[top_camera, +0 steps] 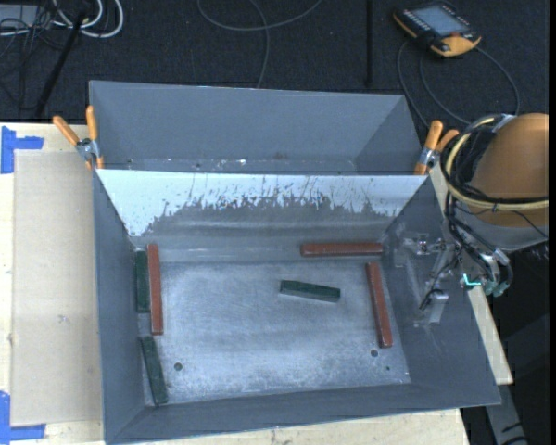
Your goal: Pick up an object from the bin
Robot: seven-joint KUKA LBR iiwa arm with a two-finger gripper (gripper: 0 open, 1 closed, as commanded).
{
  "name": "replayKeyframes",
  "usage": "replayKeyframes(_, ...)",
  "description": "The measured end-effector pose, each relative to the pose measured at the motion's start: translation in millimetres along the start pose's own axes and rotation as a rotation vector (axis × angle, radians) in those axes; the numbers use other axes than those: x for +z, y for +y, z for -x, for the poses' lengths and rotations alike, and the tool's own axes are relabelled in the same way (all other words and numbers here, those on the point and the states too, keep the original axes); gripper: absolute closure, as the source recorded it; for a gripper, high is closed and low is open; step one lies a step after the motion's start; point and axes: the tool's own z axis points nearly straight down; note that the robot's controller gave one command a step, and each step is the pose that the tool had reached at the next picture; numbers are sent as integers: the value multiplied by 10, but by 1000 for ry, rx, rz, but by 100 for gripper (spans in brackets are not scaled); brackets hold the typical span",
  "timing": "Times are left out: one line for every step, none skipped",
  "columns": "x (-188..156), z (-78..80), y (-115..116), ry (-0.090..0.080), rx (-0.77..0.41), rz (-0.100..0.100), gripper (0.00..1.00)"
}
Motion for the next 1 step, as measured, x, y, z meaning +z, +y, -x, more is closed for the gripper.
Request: replayKeyframes(-37,18,5,-7,-3,-1,0)
